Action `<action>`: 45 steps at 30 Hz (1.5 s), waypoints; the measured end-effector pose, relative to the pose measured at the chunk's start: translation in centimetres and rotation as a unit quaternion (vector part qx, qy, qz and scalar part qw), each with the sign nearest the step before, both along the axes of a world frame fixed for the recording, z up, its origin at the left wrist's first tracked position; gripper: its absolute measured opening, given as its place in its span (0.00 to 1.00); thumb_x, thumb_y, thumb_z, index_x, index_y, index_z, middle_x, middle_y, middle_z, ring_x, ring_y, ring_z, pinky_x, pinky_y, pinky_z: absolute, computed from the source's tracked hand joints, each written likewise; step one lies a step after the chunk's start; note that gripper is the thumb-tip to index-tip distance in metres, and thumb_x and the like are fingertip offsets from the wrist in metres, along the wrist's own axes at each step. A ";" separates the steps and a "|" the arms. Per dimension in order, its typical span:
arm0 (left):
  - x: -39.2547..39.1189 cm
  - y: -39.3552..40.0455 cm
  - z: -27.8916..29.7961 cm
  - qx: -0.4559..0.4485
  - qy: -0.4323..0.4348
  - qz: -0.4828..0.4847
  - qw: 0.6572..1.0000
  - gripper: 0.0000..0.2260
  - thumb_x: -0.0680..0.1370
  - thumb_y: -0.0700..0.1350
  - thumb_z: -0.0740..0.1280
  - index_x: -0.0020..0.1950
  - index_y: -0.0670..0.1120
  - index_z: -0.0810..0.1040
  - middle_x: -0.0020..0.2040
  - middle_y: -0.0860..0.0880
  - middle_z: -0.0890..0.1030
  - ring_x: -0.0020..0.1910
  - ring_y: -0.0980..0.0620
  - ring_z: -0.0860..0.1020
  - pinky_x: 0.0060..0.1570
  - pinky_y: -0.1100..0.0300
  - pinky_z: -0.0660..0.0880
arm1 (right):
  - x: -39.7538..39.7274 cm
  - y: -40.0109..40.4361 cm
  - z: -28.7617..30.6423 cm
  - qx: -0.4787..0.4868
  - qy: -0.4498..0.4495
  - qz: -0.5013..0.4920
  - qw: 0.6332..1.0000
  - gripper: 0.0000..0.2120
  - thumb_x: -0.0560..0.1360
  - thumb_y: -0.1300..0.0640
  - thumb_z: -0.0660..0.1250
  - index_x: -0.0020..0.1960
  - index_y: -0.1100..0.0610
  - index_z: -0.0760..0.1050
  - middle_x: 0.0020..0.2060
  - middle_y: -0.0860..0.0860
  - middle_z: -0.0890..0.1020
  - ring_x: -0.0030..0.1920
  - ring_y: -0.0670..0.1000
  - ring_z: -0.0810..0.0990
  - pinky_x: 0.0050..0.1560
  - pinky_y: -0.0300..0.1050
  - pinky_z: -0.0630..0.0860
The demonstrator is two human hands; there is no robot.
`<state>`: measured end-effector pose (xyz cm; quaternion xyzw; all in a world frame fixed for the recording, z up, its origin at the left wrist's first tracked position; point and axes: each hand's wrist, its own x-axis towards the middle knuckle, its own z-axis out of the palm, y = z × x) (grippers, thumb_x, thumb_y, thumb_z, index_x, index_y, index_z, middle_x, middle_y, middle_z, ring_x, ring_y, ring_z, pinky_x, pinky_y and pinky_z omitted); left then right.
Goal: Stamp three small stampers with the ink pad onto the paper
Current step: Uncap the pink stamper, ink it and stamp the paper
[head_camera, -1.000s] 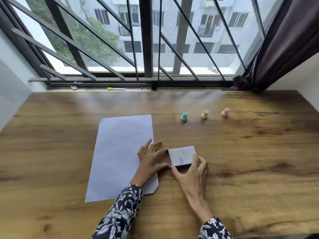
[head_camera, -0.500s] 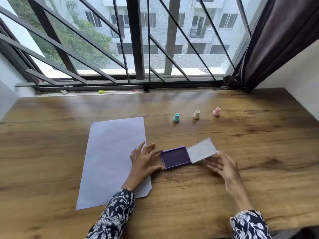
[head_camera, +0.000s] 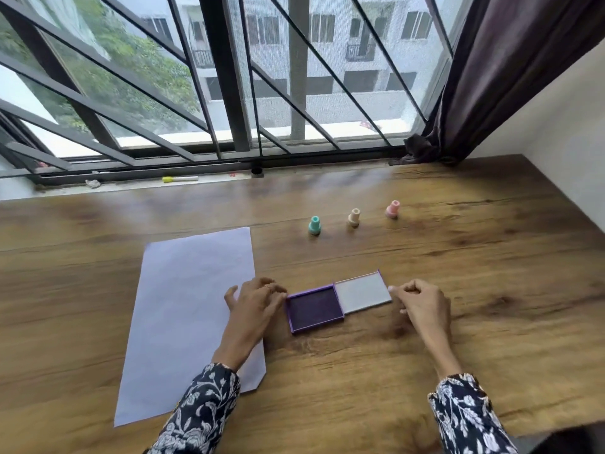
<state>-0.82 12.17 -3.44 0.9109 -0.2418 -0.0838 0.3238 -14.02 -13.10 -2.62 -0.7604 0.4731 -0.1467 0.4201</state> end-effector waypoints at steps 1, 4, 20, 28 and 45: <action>0.1 -0.8 0.5 -0.013 -0.002 0.006 1.000 0.06 0.77 0.48 0.63 0.47 0.54 0.80 0.51 0.56 0.78 0.56 0.55 0.73 0.63 0.51 0.53 | 0.8 -0.4 0.3 -0.011 -0.010 0.007 1.000 0.10 0.67 0.54 0.74 0.30 0.54 0.76 0.25 0.48 0.80 0.27 0.48 0.81 0.32 0.42 0.77; 0.6 -5.1 2.3 -0.094 0.032 -0.019 0.995 0.04 0.75 0.44 0.66 0.46 0.49 0.81 0.46 0.52 0.82 0.47 0.53 0.79 0.57 0.54 0.70 | 4.1 -2.6 1.3 -0.035 -0.050 0.016 0.998 0.06 0.69 0.54 0.72 0.35 0.52 0.77 0.32 0.51 0.82 0.35 0.54 0.83 0.38 0.48 0.78; 3.0 -23.7 3.6 -0.394 0.537 0.080 0.742 0.11 0.79 0.35 0.56 0.38 0.45 0.69 0.35 0.48 0.70 0.21 0.60 0.74 0.24 0.69 0.71 | 11.6 -11.3 0.8 -0.009 -0.098 0.107 0.989 0.12 0.70 0.63 0.69 0.54 0.62 0.78 0.50 0.61 0.83 0.51 0.55 0.80 0.56 0.54 0.77; 1.9 -19.6 2.8 -0.450 0.568 0.021 0.689 0.05 0.77 0.39 0.64 0.47 0.41 0.79 0.38 0.46 0.86 0.39 0.51 0.84 0.41 0.61 0.82 | 7.7 -6.3 1.7 0.138 -0.257 0.110 0.950 0.08 0.72 0.63 0.69 0.46 0.51 0.79 0.42 0.52 0.84 0.44 0.47 0.81 0.47 0.36 0.79; 2.6 -5.2 3.9 -0.080 0.044 0.019 0.996 0.08 0.74 0.48 0.68 0.51 0.50 0.80 0.47 0.51 0.83 0.48 0.52 0.79 0.47 0.56 0.75 | 4.7 7.4 4.1 0.558 -0.373 -0.002 0.741 0.12 0.77 0.60 0.58 0.42 0.60 0.78 0.30 0.51 0.83 0.32 0.46 0.81 0.37 0.36 0.80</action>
